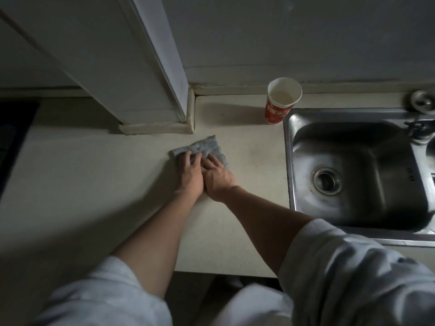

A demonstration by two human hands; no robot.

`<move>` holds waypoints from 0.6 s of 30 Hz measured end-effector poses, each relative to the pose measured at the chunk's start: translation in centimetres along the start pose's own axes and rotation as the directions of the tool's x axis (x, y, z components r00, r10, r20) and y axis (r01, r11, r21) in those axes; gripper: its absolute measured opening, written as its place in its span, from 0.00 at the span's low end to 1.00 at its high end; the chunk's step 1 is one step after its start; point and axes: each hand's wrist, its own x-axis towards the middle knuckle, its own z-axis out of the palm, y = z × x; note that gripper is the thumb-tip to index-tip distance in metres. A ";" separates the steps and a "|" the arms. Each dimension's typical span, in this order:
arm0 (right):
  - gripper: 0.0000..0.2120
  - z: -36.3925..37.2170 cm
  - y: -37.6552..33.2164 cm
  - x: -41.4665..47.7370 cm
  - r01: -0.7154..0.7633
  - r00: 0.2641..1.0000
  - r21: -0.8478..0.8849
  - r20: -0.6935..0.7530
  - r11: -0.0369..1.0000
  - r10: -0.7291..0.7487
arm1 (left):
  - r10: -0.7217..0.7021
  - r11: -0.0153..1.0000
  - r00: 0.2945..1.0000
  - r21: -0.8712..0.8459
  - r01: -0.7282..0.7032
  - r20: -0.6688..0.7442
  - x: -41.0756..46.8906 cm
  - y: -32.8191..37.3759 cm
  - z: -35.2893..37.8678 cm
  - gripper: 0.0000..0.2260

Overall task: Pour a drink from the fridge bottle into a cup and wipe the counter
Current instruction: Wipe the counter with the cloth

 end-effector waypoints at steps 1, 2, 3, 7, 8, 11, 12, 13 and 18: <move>0.35 -0.5 1.1 -0.3 -0.014 1.000 0.006 -0.010 1.000 0.014 | 0.015 1.000 1.000 -0.019 -0.015 0.000 0.4 1.1 0.4 0.22; 0.35 -1.1 2.1 -0.8 -0.021 1.000 0.010 -0.024 1.000 0.021 | 0.032 0.999 0.999 -0.037 -0.032 -0.006 0.6 2.3 0.9 0.22; 0.35 -1.7 3.2 -1.2 -0.032 0.999 0.011 -0.029 0.999 0.032 | 0.051 0.997 0.999 -0.051 -0.052 -0.014 0.8 3.5 1.3 0.22; 0.33 -3.9 7.5 -4.2 -0.075 0.994 0.003 -0.075 0.997 0.075 | 0.128 0.990 0.991 -0.063 -0.130 -0.025 0.5 8.9 3.2 0.20; 0.32 -4.5 8.5 -5.1 -0.087 0.992 0.007 -0.086 0.996 0.087 | 0.148 0.987 0.988 -0.062 -0.150 -0.032 0.3 10.2 3.7 0.20; 0.32 -5.4 11.8 -7.3 -0.104 0.989 -0.030 -0.108 0.994 0.100 | 0.204 0.977 0.978 -0.064 -0.205 -0.035 -0.5 14.1 4.9 0.20; 0.32 -5.6 12.7 -7.8 -0.112 0.988 -0.051 -0.110 0.992 0.106 | 0.222 0.972 0.974 -0.066 -0.224 -0.032 -0.6 15.2 5.3 0.19; 0.32 -5.5 13.7 -8.0 -0.129 0.987 -0.062 -0.106 0.990 0.122 | 0.236 0.968 0.971 -0.075 -0.238 -0.029 -0.8 16.2 5.6 0.19; 0.32 -5.0 15.8 -9.2 -0.186 0.979 -0.091 -0.108 0.978 0.176 | 0.279 0.953 0.959 -0.111 -0.282 -0.044 -1.4 18.5 6.6 0.16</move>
